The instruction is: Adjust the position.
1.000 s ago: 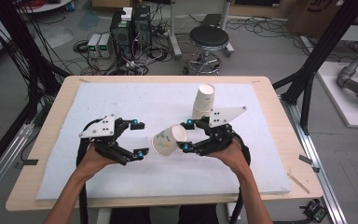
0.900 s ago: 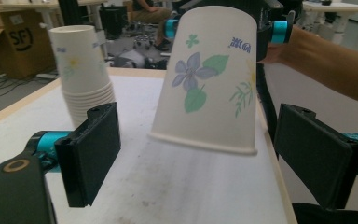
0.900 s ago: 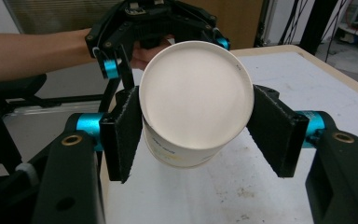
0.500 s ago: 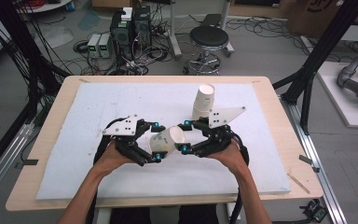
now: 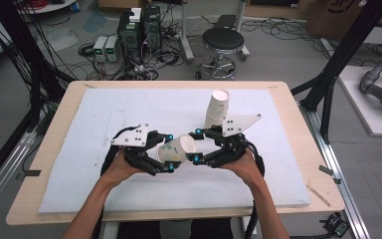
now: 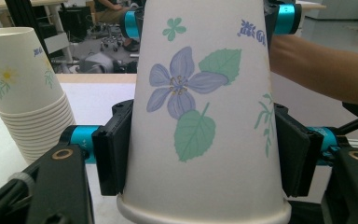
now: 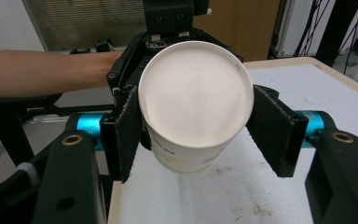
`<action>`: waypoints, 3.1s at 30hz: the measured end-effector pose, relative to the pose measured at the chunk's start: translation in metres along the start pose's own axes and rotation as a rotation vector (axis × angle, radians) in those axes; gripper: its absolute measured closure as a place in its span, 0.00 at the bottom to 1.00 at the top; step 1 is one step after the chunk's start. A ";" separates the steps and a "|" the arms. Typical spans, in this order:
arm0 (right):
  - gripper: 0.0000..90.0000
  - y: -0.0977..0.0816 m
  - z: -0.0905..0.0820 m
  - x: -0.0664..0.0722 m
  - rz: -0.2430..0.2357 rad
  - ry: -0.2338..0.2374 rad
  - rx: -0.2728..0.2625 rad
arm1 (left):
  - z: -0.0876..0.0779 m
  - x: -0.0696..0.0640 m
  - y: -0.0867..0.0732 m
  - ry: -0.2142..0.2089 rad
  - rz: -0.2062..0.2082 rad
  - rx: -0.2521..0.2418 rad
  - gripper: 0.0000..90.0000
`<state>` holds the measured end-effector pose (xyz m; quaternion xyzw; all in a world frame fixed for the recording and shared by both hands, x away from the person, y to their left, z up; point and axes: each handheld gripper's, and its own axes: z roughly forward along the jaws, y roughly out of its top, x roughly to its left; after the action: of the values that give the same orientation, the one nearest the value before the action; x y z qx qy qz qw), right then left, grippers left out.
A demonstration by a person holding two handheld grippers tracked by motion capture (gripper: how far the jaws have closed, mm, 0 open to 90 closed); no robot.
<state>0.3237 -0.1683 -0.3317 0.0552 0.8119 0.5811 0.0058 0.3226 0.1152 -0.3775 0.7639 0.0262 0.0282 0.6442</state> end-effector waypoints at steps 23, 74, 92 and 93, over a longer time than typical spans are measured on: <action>0.18 0.000 -0.002 0.010 -0.044 -0.109 0.234 | -0.024 0.001 0.019 -0.010 -0.045 0.319 0.36; 0.42 0.030 0.032 0.017 -0.147 -0.054 0.611 | 0.025 0.002 0.060 -0.088 0.020 0.749 0.37; 0.42 0.011 0.010 0.012 -0.081 -0.062 0.433 | -0.022 0.000 0.047 0.018 -0.037 0.292 0.12; 0.42 0.009 0.007 0.011 -0.075 -0.065 0.406 | -0.026 -0.002 0.044 0.035 -0.038 0.262 0.12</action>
<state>0.3135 -0.1581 -0.3253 0.0439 0.9131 0.4031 0.0425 0.3193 0.1330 -0.3296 0.8402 0.0555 0.0258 0.5388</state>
